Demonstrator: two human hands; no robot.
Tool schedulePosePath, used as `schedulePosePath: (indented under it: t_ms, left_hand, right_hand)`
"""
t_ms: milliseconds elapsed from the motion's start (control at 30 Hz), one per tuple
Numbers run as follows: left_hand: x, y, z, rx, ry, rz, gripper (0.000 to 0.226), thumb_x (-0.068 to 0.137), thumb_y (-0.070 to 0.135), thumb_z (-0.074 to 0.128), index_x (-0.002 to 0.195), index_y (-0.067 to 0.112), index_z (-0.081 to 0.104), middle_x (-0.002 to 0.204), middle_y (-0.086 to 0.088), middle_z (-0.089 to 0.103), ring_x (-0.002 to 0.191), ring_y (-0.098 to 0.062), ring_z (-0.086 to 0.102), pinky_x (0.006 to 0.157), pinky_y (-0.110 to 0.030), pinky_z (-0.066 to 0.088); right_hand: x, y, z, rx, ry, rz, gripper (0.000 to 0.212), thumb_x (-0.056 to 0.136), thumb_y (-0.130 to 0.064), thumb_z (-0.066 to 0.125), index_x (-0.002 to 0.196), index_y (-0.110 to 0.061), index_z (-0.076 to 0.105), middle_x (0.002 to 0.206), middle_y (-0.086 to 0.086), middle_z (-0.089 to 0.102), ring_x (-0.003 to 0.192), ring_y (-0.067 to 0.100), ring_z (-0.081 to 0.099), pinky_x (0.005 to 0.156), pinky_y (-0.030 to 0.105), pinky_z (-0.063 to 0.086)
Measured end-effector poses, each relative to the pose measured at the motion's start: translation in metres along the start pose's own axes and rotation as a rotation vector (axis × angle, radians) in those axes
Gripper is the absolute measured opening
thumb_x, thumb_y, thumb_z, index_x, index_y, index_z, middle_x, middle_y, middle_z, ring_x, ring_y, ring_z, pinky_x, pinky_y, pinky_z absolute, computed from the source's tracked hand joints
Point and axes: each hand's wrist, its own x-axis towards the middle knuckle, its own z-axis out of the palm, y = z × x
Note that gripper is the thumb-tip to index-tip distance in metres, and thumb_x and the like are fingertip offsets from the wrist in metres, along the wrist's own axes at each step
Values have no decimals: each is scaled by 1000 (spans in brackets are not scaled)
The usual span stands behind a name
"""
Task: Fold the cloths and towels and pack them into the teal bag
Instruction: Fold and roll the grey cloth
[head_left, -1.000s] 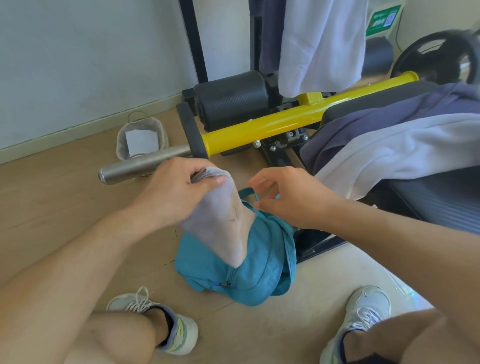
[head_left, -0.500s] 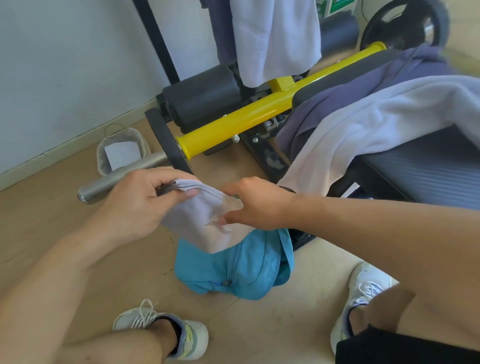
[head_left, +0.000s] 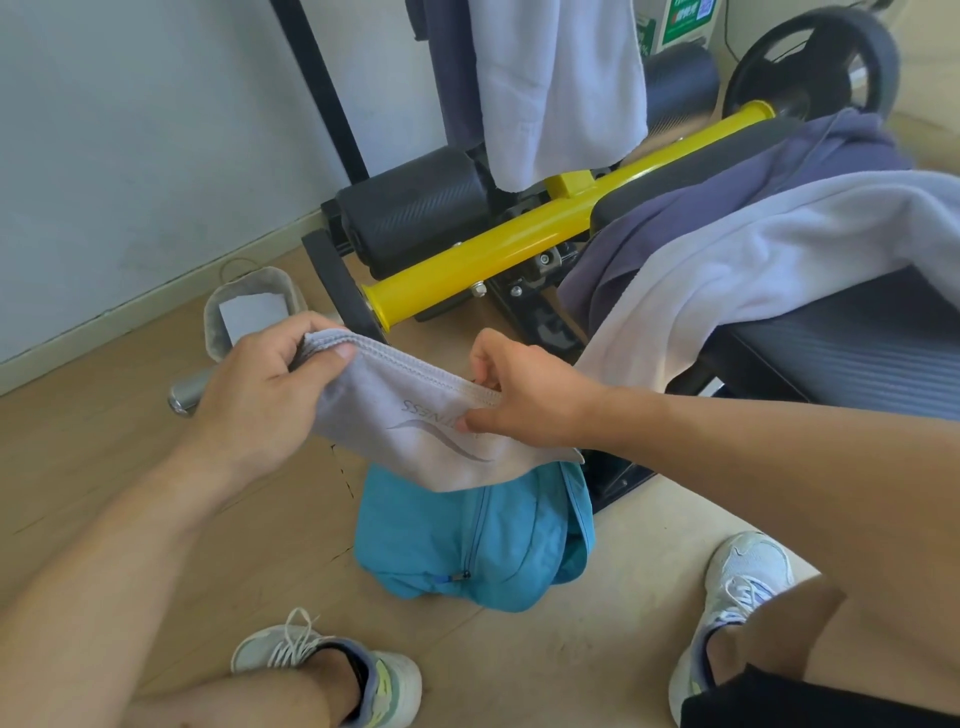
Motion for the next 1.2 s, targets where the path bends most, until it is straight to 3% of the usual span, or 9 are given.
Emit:
schedulePosePath:
  t_ms: [100,200,333,533,867,1033,1200]
  left_hand:
    - [-2,3,-1,1,17,53,18,100,22,59,85,31,66,74,28,62,72,7,53,59,-9,35]
    - [-4,4,0,-10,36,87,18,99,22,61,86,33,67,79,28,65,76,7,55,62,-11,37]
    - [-7,7,1,-25,51,127,22,97,20,65,82,37,68,81,28,67,77,7,58,62,-8,39]
    - [-9,10,1,0,18,170,26,94,18,68,84,41,67,87,26,69,84,6,62,66,-2,39]
    - [-11,11,2,1,9,205,26,93,21,69,88,46,67,94,27,70,89,8,63,68,-2,41]
    - [-11,12,3,-13,14,211,29,93,20,69,88,49,66,93,29,69,88,9,64,67,-1,41]
    - [-11,12,3,-20,17,217,31,92,19,71,88,50,66,94,29,70,89,7,65,68,-5,45]
  right_hand:
    - [-1,-1,1,37,22,-54,39,82,-36,81,86,-25,44,87,-6,59,72,11,50,61,27,40]
    - [-2,-1,4,107,40,-91,28,85,-34,80,92,-27,54,94,-8,68,85,7,63,73,25,49]
    - [-3,-1,9,158,89,-135,16,88,-31,78,92,-22,65,92,-13,72,85,-3,65,81,19,53]
    - [-4,-4,11,139,93,-96,28,87,-41,77,105,-29,59,104,-13,73,96,-1,66,91,31,56]
    - [-1,-2,17,131,127,-88,21,86,-51,73,99,-35,70,105,-20,70,95,-1,62,91,42,55]
    - [-4,-5,16,120,137,-88,20,84,-50,76,84,-32,67,99,-22,70,88,-8,56,93,39,53]
    - [-1,-5,17,116,155,-87,20,84,-54,73,88,-35,74,97,-18,74,91,4,62,89,40,54]
